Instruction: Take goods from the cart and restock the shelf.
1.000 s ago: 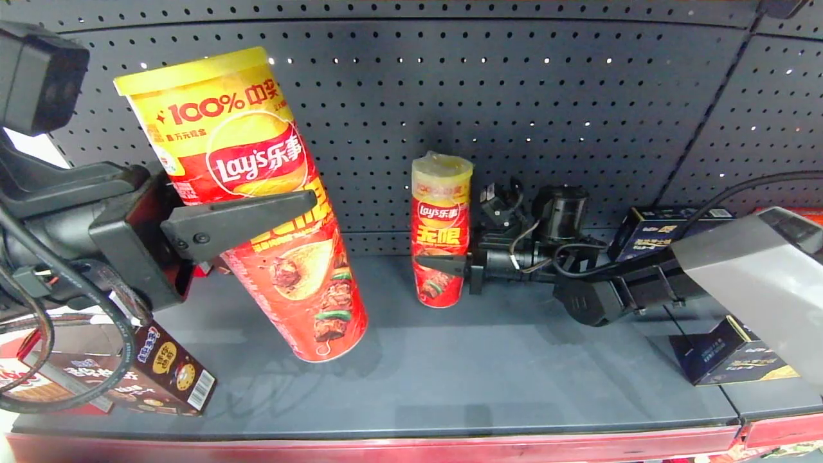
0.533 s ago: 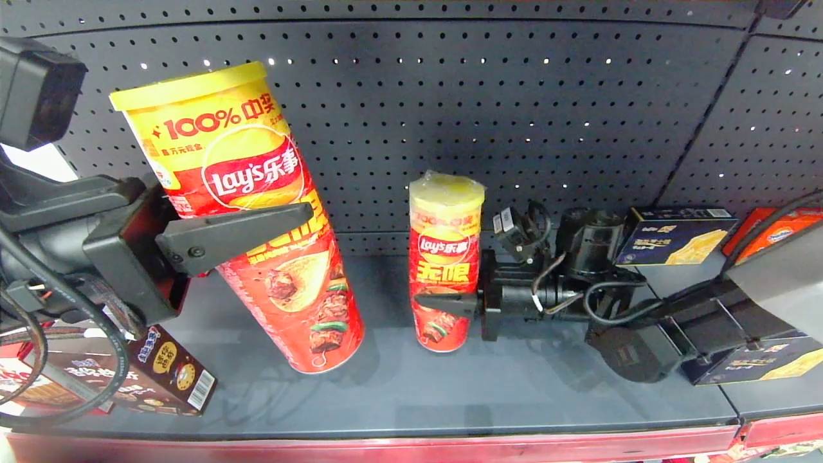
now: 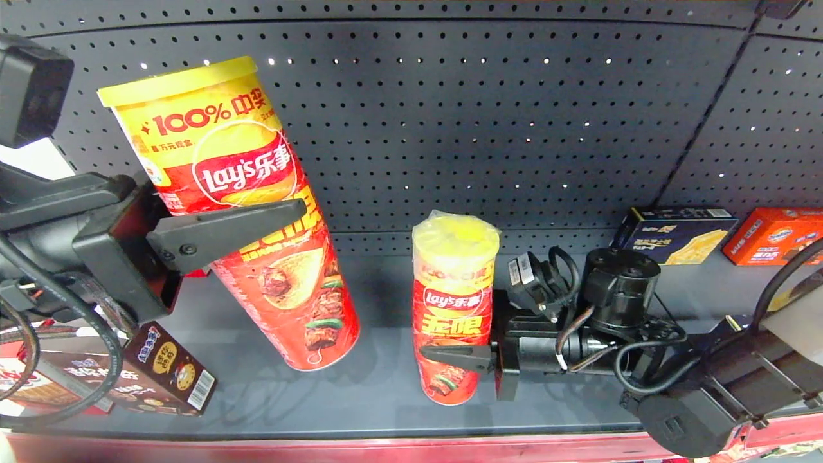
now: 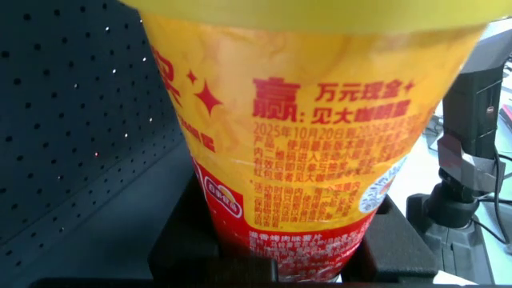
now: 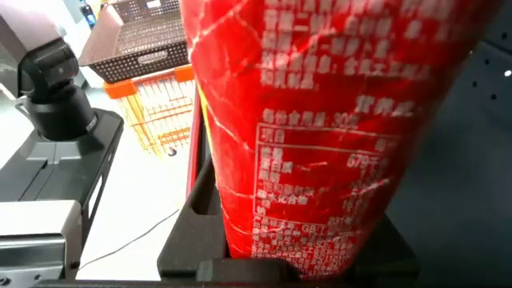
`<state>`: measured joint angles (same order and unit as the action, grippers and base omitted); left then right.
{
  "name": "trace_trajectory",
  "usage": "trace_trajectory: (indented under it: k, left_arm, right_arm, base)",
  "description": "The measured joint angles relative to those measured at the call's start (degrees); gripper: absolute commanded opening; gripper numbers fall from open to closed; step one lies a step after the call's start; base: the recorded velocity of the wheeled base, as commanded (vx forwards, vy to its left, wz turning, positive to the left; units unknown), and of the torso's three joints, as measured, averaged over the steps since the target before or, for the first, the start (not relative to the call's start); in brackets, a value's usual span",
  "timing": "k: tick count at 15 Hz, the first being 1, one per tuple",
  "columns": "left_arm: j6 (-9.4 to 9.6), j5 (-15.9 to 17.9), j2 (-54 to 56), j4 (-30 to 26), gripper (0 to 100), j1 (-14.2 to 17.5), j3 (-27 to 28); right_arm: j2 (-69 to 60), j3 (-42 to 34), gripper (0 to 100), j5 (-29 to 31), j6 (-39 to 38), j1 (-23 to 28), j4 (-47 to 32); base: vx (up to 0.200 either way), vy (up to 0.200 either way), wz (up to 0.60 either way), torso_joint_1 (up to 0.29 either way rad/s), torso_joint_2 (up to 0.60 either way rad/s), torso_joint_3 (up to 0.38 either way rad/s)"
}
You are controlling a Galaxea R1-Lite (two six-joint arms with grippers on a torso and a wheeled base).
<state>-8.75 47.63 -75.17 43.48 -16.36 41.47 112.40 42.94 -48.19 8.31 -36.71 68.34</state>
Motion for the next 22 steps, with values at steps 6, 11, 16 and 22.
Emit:
trace_trajectory:
  k: [6, 11, 16, 22]
  left_arm:
    - [0.0, 0.0, 0.0, 0.0, 0, 0.02, 0.15]
    - [0.0, 0.0, 0.0, 0.0, 0, 0.0, 0.06]
    - [0.0, 0.0, 0.0, 0.01, 0, 0.0, -0.1]
    - [-0.02, 0.0, 0.0, 0.0, 0, 0.0, -0.1]
  right_arm:
    - [2.12, -0.13, 0, 0.05, 0.33, 0.63, 0.99]
    - [3.06, -0.16, 100, 0.35, 1.32, 0.99, 1.15]
    - [1.71, -2.17, 100, 0.56, 1.72, 1.12, 1.05]
    - [-5.86, -10.01, 100, 1.52, 1.69, 2.15, 0.9]
  base:
    - [0.0, 0.0, 0.0, 0.0, 0.0, 0.0]
    - [0.0, 0.0, 0.0, 0.0, 0.0, 0.0]
    - [0.0, 0.0, 0.0, 0.0, 0.0, 0.0]
    - [0.0, 0.0, 0.0, 0.0, 0.0, 0.0]
